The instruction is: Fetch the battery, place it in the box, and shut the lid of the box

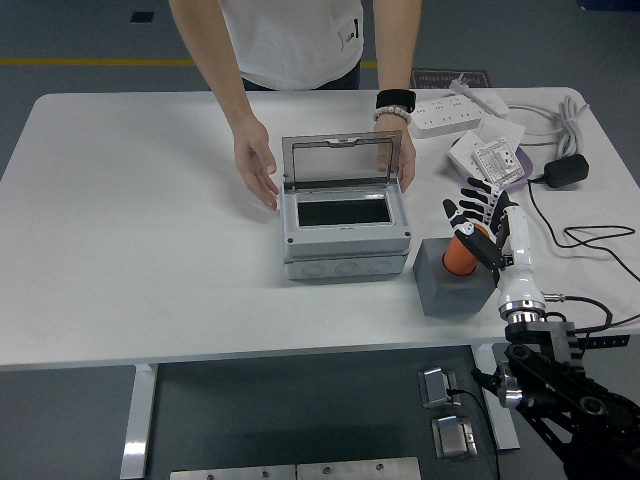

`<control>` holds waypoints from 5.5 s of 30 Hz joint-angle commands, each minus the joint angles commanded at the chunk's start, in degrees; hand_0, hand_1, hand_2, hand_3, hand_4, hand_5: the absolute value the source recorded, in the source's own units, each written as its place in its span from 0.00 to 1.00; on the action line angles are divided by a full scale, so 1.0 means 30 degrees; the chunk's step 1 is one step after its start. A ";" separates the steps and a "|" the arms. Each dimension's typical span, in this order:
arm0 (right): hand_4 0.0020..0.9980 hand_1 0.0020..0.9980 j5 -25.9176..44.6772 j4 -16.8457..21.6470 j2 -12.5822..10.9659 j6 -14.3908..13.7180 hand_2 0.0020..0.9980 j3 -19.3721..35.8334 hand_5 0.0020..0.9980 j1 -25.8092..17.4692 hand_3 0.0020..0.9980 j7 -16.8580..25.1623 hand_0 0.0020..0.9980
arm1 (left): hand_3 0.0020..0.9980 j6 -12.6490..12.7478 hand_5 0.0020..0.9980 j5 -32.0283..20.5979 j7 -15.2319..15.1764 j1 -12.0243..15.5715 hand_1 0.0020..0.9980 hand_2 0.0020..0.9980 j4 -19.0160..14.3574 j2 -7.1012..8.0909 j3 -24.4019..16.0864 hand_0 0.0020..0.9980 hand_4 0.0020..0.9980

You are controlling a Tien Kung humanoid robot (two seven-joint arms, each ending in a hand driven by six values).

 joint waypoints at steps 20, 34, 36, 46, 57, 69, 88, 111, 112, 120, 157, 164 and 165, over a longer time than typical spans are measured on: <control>0.83 0.63 0.0295 -0.0650 0.0107 0.0024 0.63 -0.0608 0.35 0.0121 0.68 0.0238 0.55 | 0.49 -0.0030 0.00 0.0146 -0.0070 -0.0103 0.59 0.53 0.0000 -0.0082 0.0082 0.39 0.00; 0.68 0.57 -0.0567 -0.0630 -0.0036 -0.0150 0.56 -0.1204 0.15 0.0120 0.61 -0.0421 0.54 | 0.49 -0.0028 0.00 0.0044 -0.0114 -0.0170 0.59 0.53 0.0000 -0.0033 0.0214 0.39 0.00; 0.68 0.57 -0.0645 -0.0568 -0.0051 -0.0184 0.56 -0.1268 0.15 0.0131 0.61 -0.0469 0.54 | 0.49 -0.0029 0.00 0.0042 -0.0112 -0.0164 0.59 0.53 0.0000 -0.0036 0.0223 0.39 0.00; 0.60 0.45 -0.0636 -0.0511 -0.0056 -0.0301 0.47 -0.1476 0.16 0.0190 0.49 -0.0545 0.43 | 0.49 -0.0026 0.00 0.0150 -0.0114 -0.0167 0.59 0.53 0.0000 -0.0041 0.0176 0.39 0.00; 0.52 0.40 -0.0217 -0.0706 -0.0018 -0.0301 0.42 -0.1747 0.20 0.0229 0.44 -0.0492 0.36 | 0.49 0.0013 0.00 0.0137 -0.0192 -0.0196 0.59 0.53 0.0000 0.0016 0.0191 0.39 0.00; 0.14 0.34 0.0227 -0.0913 -0.0023 -0.0301 0.31 -0.2036 0.00 0.0297 0.31 -0.0589 0.33 | 0.48 0.0182 0.00 0.0157 -0.0313 -0.0160 0.59 0.53 0.0000 0.0065 0.0024 0.39 0.00; 0.00 0.24 -0.0459 -0.0992 -0.0031 -0.0301 0.24 -0.2196 0.00 0.0744 0.23 -0.1217 0.22 | 0.48 0.0285 0.00 0.0387 -0.0323 -0.0149 0.59 0.53 0.0000 0.0085 -0.0158 0.39 0.00; 0.00 0.23 -0.2079 -0.1091 -0.0167 -0.0301 0.24 -0.1504 0.00 0.2758 0.27 -0.2597 0.23 | 0.48 0.0260 0.00 0.0692 -0.0164 -0.0204 0.59 0.53 0.0000 0.0117 -0.0283 0.39 0.00; 0.00 0.23 -0.2341 -0.1005 -0.0180 -0.0301 0.24 -0.1399 0.00 0.2752 0.28 -0.2772 0.23 | 0.49 0.0260 0.00 0.0674 -0.0165 -0.0206 0.59 0.53 0.0000 0.0113 -0.0259 0.39 0.00; 0.00 0.23 -0.7070 0.0250 -0.0622 0.0301 0.24 -0.0265 0.00 0.3261 0.28 -0.7124 0.23 | 0.49 0.0256 0.00 0.0708 -0.0138 -0.0237 0.60 0.53 0.0000 0.0113 -0.0307 0.39 0.00; 0.00 0.24 -2.0427 -0.1019 0.1852 0.5281 0.26 -0.6966 0.00 1.0032 0.28 -1.8375 0.11 | 0.49 0.0115 0.00 0.0696 0.0172 -0.0008 0.60 0.53 0.0000 0.0394 -0.0602 0.39 0.00; 0.00 0.21 -1.9973 -0.2334 0.2620 0.4873 0.22 -0.7626 0.00 1.0807 0.27 -1.8003 0.14 | 0.49 0.0076 0.00 0.0733 0.0184 -0.0074 0.60 0.53 0.0000 0.0431 -0.0594 0.39 0.00; 0.00 0.21 -1.9928 -0.2453 0.2752 0.4825 0.22 -0.7729 0.00 1.0863 0.27 -1.7964 0.14 | 0.49 0.0070 0.00 0.0756 0.0191 -0.0085 0.60 0.53 0.0000 0.0444 -0.0604 0.39 0.00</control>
